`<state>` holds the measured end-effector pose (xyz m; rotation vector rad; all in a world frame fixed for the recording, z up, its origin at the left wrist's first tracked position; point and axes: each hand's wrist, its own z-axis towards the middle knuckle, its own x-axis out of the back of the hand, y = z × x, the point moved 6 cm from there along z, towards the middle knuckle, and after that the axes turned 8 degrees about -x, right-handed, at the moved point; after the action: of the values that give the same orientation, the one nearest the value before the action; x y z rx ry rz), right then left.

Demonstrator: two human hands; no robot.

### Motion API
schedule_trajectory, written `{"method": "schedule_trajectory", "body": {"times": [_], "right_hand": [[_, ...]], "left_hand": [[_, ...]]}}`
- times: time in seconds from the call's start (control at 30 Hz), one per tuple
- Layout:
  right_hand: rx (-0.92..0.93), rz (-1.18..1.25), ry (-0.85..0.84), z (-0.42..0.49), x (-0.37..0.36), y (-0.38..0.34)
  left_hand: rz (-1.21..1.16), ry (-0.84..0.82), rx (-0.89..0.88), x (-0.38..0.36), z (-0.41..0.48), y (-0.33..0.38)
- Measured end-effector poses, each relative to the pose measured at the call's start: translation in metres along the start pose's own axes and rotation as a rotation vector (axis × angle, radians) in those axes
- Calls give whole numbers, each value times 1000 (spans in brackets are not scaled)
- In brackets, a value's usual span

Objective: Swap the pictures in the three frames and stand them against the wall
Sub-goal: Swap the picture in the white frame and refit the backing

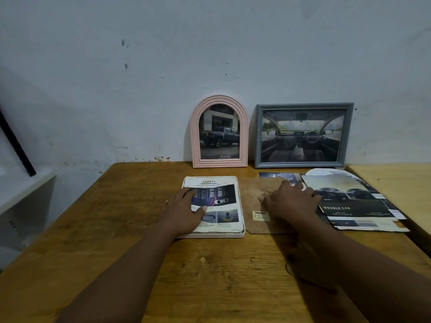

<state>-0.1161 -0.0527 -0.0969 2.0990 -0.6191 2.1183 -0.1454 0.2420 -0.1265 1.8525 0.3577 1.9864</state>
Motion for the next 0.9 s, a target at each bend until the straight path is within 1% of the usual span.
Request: {"method": "schedule_trajectory", "body": {"times": [0.1,0.2,0.27,0.37,0.47,0.5,0.57,0.63,0.7,0.8,0.9], "right_hand": [[48,22,7,-3,-4,-4],[86,65,43,-6,-2,-7],[79,97,56,-4,3,-7],[81,217,96,1,13,-5],[169,278,81,-2,17,-20],[201,273,53,-7,16,-29],[258,219,0,-20,15,-52],[302,107,-25,-34,13,-76],[351,-7,-49,-47,10,-101],[413,-98,-63,-67,3,-131],[424,-129,-93,-79,-6,-152]], "left_hand": [[-194,39,55,4,-1,-5],[-364,59,145,5,-4,-10],[-428,79,187,2,-7,-13],[-483,115,228,-1,-9,-16],[-608,137,278,-21,10,-46],[-657,140,277,-27,18,-55],[-741,151,270,-16,10,-41],[-841,200,273,3,-5,-16],[-938,228,263,10,-7,-11],[-961,241,242,18,-12,-13],[-968,240,234,20,-13,-13]]}}
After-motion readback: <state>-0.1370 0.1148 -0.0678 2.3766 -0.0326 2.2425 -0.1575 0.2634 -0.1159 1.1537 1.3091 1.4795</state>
